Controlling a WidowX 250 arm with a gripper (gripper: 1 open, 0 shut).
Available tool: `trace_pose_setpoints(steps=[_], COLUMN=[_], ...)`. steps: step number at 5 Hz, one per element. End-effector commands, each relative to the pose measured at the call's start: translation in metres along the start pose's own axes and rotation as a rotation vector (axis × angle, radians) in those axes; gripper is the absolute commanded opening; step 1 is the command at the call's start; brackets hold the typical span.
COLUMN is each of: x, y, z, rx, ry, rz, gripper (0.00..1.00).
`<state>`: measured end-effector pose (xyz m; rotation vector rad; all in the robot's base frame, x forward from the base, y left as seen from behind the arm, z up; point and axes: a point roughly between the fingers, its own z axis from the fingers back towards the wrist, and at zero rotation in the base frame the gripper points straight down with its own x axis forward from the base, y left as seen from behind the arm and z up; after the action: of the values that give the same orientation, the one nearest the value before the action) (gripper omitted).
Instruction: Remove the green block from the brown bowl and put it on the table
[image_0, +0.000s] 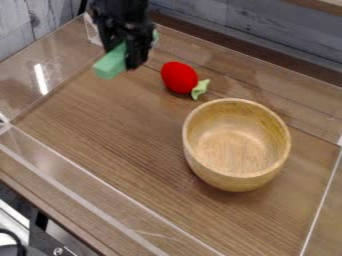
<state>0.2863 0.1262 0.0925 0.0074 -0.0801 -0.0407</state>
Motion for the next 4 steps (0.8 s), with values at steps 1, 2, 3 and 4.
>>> trace_pose_setpoints(steps=[1,2,3,4], x=[-0.001,0.003,0.011,0.014], y=[0.013,0.015,0.019,0.021], z=[-0.014,-0.032,-0.043,-0.047], rx=[0.043,0.048,0.053,0.055], ry=[-0.010,-0.001,-0.001,-0.001], rz=[-0.009,-0.005,0.011,0.022], gripper=[0.00,0.00,0.00,0.00])
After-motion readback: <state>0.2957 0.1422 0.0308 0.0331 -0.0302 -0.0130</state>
